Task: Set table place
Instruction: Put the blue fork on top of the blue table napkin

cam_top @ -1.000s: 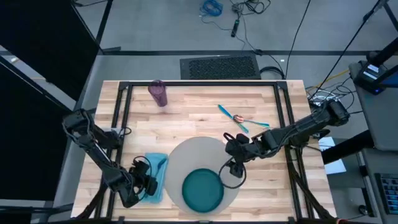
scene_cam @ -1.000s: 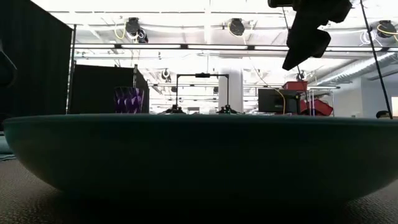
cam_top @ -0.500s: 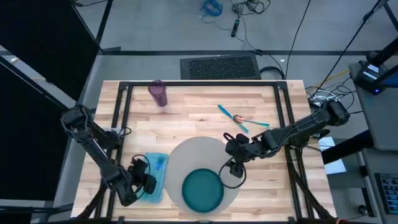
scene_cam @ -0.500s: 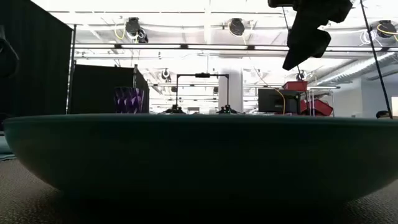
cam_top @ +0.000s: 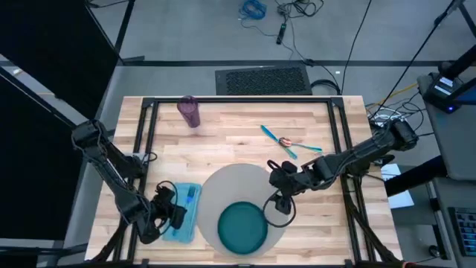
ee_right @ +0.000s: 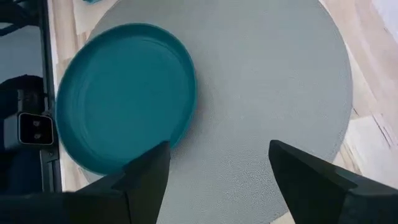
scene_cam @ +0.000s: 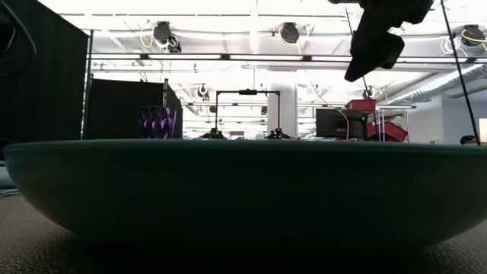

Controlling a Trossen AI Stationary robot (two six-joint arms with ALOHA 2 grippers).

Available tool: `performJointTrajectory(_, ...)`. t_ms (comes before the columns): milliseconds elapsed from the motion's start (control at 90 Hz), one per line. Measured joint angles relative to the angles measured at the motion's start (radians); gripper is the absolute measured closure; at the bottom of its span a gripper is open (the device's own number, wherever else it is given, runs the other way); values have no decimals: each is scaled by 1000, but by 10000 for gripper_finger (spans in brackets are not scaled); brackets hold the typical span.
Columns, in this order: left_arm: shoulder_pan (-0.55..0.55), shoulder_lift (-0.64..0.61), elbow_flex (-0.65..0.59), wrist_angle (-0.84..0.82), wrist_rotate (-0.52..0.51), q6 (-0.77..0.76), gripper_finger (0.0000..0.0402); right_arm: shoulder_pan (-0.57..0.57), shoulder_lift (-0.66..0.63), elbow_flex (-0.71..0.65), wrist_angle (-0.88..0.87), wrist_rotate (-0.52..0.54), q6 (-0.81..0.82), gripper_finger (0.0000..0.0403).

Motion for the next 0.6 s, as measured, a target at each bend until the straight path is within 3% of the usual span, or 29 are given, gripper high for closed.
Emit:
performJointTrajectory(156, 47, -4, 5, 15, -62, -31, 318, 0, 0, 0, 2, 0, -2, 144)
performJointTrajectory(300, 104, -66, 133, 18, -1, 444, 318, 0, 0, 0, 2, 1, -9, 144)
performJointTrajectory(467, 156, -141, 381, 19, -89, 1031, 318, 0, 0, 0, 2, 1, -16, 144)
performJointTrajectory(600, 174, -179, 451, 18, -113, 1229, 318, 16, 0, 0, 1, 7, -16, 144)
